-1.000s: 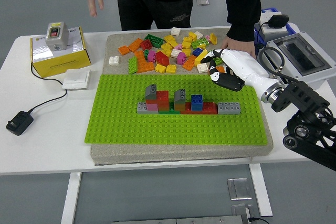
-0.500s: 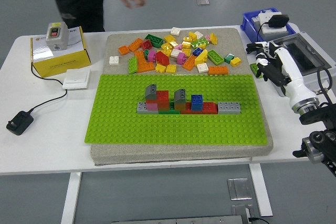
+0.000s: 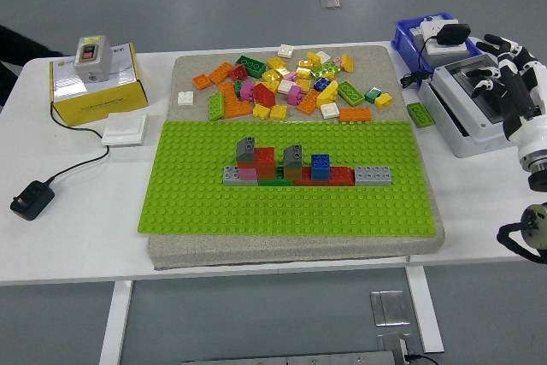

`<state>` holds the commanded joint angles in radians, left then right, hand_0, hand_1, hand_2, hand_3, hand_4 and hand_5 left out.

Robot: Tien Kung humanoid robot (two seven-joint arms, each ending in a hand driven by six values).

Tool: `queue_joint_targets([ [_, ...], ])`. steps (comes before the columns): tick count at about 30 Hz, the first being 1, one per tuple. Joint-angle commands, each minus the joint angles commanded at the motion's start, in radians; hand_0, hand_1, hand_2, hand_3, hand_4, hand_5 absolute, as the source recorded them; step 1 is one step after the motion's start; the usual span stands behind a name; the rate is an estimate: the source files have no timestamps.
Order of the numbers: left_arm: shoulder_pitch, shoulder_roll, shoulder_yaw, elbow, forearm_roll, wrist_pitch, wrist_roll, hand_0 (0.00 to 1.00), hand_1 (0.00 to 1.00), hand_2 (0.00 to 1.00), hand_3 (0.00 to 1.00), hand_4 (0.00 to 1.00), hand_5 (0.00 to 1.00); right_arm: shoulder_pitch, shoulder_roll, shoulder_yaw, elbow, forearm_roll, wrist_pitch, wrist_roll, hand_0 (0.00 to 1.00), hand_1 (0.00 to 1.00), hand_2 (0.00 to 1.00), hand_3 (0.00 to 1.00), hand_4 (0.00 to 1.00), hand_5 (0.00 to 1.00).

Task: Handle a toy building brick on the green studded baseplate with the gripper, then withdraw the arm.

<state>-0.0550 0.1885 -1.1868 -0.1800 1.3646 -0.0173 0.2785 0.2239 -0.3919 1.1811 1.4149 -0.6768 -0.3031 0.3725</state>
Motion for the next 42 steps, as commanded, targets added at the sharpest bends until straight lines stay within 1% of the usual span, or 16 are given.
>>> queue_joint_targets([
  [1, 0.000, 0.000, 0.000, 0.000, 0.000, 0.000, 0.000, 0.616, 0.616, 0.533, 0.581, 0.134, 0.684, 0.000, 0.000, 0.002, 0.000, 0.009, 0.000, 0.001, 0.264, 0.459, 0.713, 0.687, 0.358, 0.522],
  [12, -0.001, 0.004, 0.000, 0.000, -0.001, 0.001, 0.002, 0.616, 0.616, 0.534, 0.580, 0.133, 0.682, 0.001, -0.005, 0.022, -0.001, 0.032, 0.003, -0.003, 0.269, 0.466, 0.713, 0.687, 0.355, 0.513],
  [13, -0.001, 0.004, 0.000, 0.000, -0.001, 0.001, 0.002, 0.617, 0.615, 0.536, 0.581, 0.131, 0.681, 0.000, -0.005, 0.023, -0.001, 0.032, 0.003, -0.002, 0.279, 0.474, 0.713, 0.687, 0.372, 0.524],
  [24, -0.001, 0.006, 0.000, 0.000, -0.001, 0.002, 0.001, 0.616, 0.615, 0.537, 0.582, 0.131, 0.680, -0.002, -0.007, 0.040, 0.004, 0.031, 0.006, 0.000, 0.280, 0.476, 0.711, 0.685, 0.385, 0.538],
  [25, -0.001, 0.005, 0.000, 0.000, -0.001, 0.002, 0.001, 0.617, 0.615, 0.538, 0.582, 0.131, 0.679, -0.002, -0.007, 0.041, 0.004, 0.032, 0.006, 0.000, 0.286, 0.474, 0.714, 0.684, 0.393, 0.554],
  [42, 0.002, 0.003, 0.007, 0.000, -0.010, 0.004, -0.005, 0.618, 0.615, 0.540, 0.582, 0.130, 0.678, -0.002, -0.009, 0.031, -0.003, 0.052, 0.016, 0.011, 0.289, 0.482, 0.714, 0.686, 0.394, 0.569],
])
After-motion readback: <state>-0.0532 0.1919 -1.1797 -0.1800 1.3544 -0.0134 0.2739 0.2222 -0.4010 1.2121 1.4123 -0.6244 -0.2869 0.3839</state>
